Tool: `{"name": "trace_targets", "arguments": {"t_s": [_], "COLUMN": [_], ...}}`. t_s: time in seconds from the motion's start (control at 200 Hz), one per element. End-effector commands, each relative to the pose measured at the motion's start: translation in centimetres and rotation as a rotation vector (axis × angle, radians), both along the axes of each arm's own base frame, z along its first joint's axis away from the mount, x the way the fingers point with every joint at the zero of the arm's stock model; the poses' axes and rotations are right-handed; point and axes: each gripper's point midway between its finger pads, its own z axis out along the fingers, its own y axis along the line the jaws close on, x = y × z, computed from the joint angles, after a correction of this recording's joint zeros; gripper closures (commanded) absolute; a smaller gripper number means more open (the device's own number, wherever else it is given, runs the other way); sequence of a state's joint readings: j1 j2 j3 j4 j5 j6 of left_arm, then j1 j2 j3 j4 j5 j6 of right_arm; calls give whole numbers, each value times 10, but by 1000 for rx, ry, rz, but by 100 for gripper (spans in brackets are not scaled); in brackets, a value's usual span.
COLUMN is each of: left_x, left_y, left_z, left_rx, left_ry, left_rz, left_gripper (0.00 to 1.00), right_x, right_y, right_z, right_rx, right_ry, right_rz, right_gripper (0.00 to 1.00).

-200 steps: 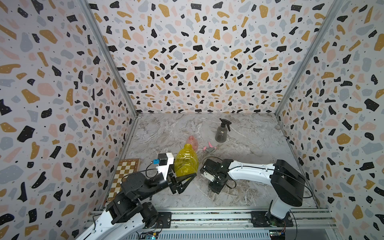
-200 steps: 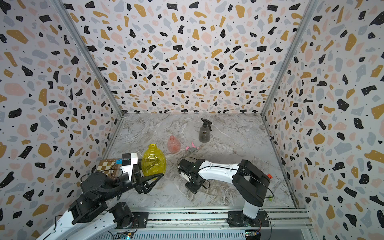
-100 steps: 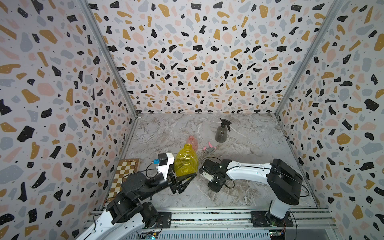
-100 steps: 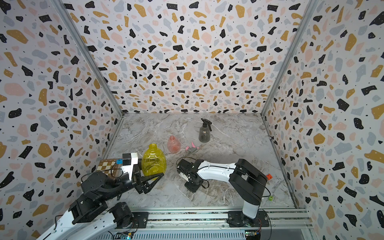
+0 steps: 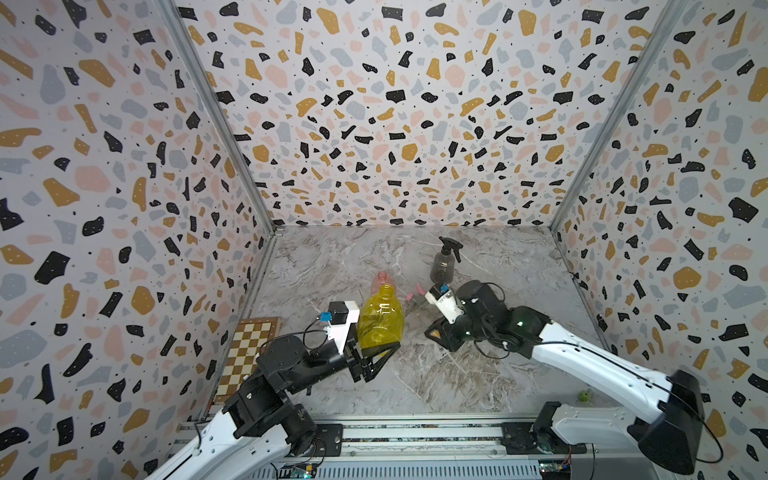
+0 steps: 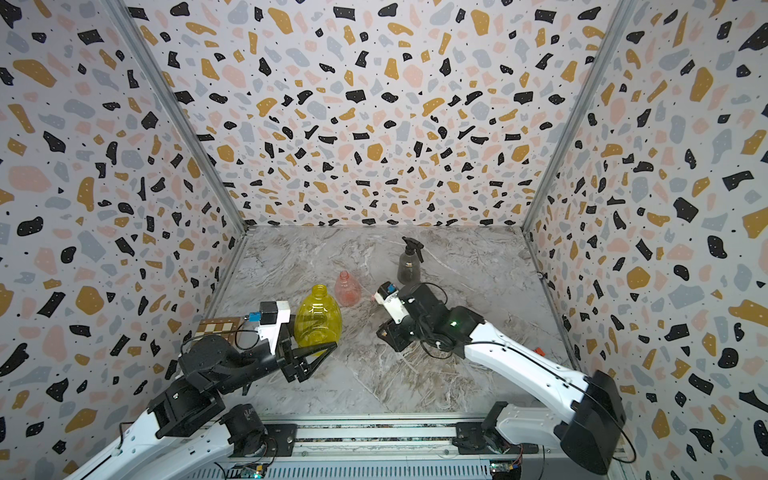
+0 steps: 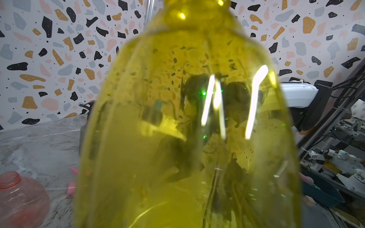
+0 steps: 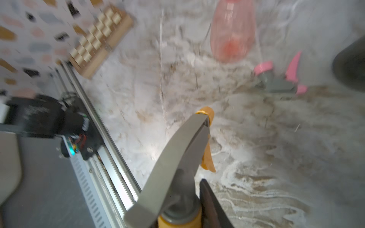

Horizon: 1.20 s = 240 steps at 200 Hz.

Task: Attach spray nozzles to spray bottles
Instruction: Pick up the spray nozzle from the center of the board, then insert the spray nozzle into the spray bottle.

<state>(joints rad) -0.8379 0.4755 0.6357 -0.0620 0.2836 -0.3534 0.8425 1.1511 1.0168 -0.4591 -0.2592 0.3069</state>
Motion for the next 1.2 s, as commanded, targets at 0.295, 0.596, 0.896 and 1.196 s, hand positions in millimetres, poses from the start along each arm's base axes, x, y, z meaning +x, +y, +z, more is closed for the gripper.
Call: {"name": "trace_targets", "arguments": {"t_s": [0.295,0.596,0.896,1.196], "left_x": [-14,-14,-20,-27], "left_y": [-28,-46,-58,-63], "left_z": [15,0,-10,-13], "left_rx": [-117,-100,-85,-66], "left_ry": [-139,-185,-197,-211], "left_rz": [-186,-259,-319,-353], "left_gripper": [100,100,100,100], "right_x": [-24,-61,-78,-87], "right_y": [-37,-52,-46,-28], "right_z": [251,334,360,365], "right_rx": [686,955,1059,1077], "right_ry": [-455,-648,-686,-656], "right_rz": [-15,110,220,303], "right_gripper": [78,78,78,78]}}
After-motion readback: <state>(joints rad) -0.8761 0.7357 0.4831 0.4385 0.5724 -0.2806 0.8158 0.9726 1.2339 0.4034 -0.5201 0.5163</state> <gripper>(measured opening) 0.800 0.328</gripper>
